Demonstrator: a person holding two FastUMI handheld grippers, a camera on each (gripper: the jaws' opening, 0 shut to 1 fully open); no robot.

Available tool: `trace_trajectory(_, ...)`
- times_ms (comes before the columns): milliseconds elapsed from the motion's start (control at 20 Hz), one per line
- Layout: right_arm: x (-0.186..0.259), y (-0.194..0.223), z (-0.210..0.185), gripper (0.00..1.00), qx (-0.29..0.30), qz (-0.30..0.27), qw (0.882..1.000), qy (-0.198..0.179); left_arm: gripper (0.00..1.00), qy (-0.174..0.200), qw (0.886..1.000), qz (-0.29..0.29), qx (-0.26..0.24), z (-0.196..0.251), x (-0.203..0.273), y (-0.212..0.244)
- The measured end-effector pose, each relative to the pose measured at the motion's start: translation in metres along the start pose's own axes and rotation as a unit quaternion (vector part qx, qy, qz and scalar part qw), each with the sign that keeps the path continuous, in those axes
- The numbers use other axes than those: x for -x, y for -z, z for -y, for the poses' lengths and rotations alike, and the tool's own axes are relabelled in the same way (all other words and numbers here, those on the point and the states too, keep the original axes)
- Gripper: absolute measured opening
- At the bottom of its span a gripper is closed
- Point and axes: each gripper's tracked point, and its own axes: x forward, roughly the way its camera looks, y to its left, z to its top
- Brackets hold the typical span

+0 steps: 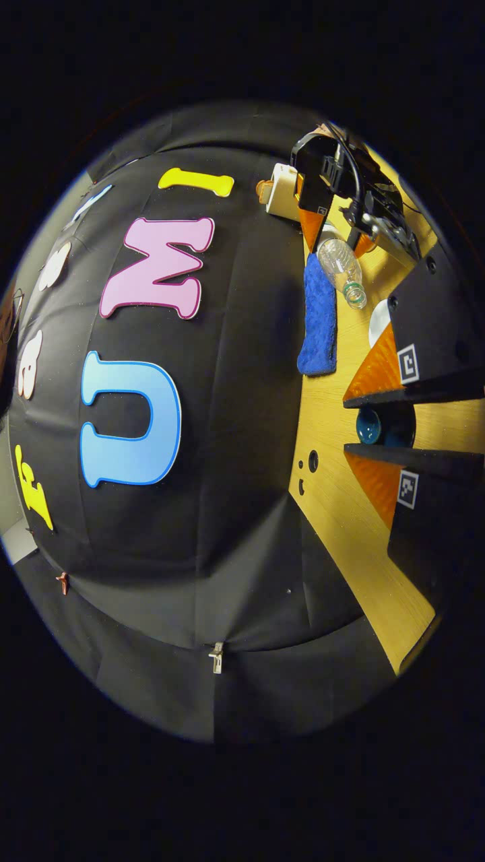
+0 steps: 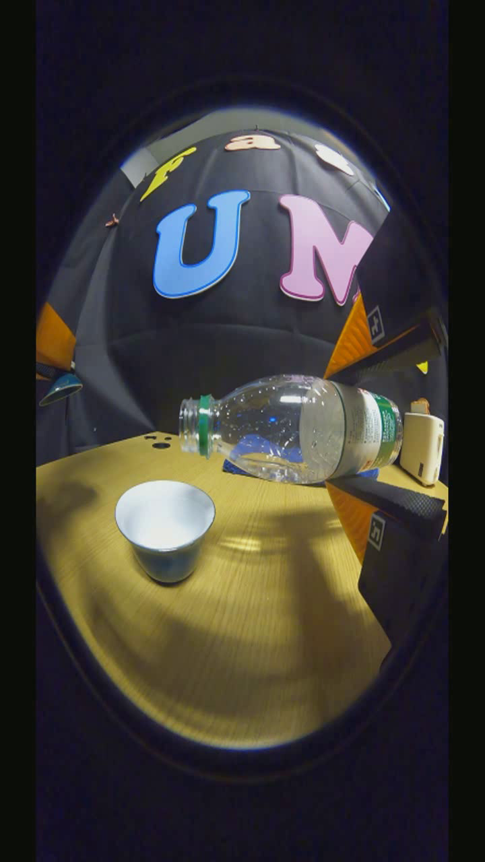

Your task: Open the teacup lid with one hand, grasp the water bottle and pour water into the teacup with the other hand; after pouring, place the water bottle on the coaster and then close the teacup lid.

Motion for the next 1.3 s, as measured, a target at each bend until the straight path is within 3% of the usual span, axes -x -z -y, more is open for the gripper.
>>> trace_trajectory(50, 0.0, 0.001, -0.001, 0.75, 0.005, -0.001, 1.0, 0.0, 0.29, 0.0, 1.0, 0.0, 0.002, 0.0, 0.0, 0.001)
trace_trajectory(150, -0.002, 0.0, -0.001, 0.75, 0.012, -0.002, 1.0, 0.002, 0.32, 0.0, 1.0, 0.0, 0.004, 0.001, 0.0, 0.0)
trace_trajectory(400, -0.001, -0.004, -0.003, 0.75, 0.046, 0.009, 0.999, 0.009, 0.29, -0.002, 1.0, 0.003, 0.006, -0.002, 0.003, 0.0)
trace_trajectory(450, 0.0, -0.006, -0.005, 0.75, 0.05, 0.01, 0.999, 0.009, 0.32, -0.003, 1.0, 0.003, 0.007, -0.004, 0.003, 0.0)
trace_trajectory(600, -0.002, -0.005, -0.005, 0.72, 0.058, 0.011, 0.998, 0.006, 0.29, -0.006, 1.0, 0.001, 0.008, -0.007, 0.004, 0.003)
trace_trajectory(800, -0.002, -0.004, -0.006, 0.75, 0.074, 0.012, 0.997, 0.01, 0.32, -0.006, 1.0, 0.001, 0.01, -0.007, 0.006, 0.002)
trace_trajectory(1100, -0.004, 0.002, -0.01, 0.75, 0.119, 0.022, 0.992, 0.033, 0.29, -0.005, 1.0, 0.001, 0.012, -0.009, 0.007, 0.002)
trace_trajectory(1250, -0.007, 0.008, -0.011, 0.75, 0.143, 0.03, 0.988, 0.043, 0.32, -0.006, 1.0, 0.002, 0.011, -0.009, 0.008, 0.002)
trace_trajectory(1300, -0.005, 0.006, -0.011, 0.72, 0.146, 0.032, 0.988, 0.045, 0.29, -0.007, 1.0, 0.003, 0.01, -0.008, 0.008, 0.001)
